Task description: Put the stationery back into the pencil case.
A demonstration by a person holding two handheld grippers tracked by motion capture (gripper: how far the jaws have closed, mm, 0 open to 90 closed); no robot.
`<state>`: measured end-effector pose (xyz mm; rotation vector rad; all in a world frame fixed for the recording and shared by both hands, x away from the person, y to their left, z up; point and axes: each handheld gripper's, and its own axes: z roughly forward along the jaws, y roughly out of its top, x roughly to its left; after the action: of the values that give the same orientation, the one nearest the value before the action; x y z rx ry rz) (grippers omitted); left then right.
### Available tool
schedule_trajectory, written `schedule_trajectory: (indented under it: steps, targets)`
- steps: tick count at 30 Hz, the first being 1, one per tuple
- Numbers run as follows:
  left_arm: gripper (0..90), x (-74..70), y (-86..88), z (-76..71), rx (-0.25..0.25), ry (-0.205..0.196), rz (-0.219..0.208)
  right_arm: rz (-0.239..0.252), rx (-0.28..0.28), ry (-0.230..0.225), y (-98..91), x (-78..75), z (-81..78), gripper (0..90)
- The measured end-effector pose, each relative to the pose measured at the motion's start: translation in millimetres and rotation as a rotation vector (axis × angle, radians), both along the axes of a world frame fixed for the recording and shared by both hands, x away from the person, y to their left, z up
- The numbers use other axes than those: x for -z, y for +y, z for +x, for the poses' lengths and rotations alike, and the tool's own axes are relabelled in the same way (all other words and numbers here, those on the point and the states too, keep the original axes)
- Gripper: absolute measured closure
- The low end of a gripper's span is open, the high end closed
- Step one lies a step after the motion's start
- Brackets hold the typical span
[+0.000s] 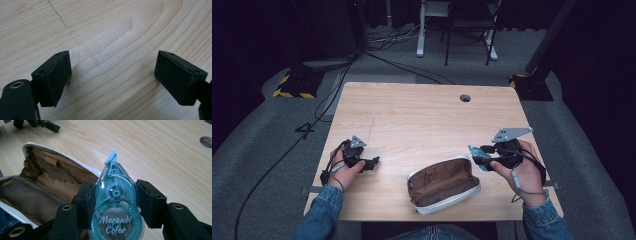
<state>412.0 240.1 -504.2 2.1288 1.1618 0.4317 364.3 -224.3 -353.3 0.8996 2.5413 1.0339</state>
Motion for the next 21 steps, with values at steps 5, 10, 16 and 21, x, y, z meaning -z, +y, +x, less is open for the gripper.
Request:
schedule_trajectory:
  steps: [5, 10, 16, 21]
  targets:
    - [14.5, 0.2, 0.0, -0.1, 0.000, -0.002, -0.002, -0.003, -0.050, 0.001, 15.0, 1.5, -5.9, 50.3]
    - [14.5, 0.3, -0.2, -0.1, -0.002, -0.004, -0.003, -0.007, -0.083, -0.002, 24.2, 3.2, -9.6, 50.3]
    - [14.4, -0.1, 0.0, 0.0, 0.000, 0.001, 0.000, -0.011, -0.125, 0.002, 36.8, 7.1, -14.4, 50.3]
    - [14.3, -0.1, 0.0, 0.2, 0.001, 0.001, 0.002, -0.014, -0.156, 0.007, 45.6, 11.1, -16.8, 50.2]
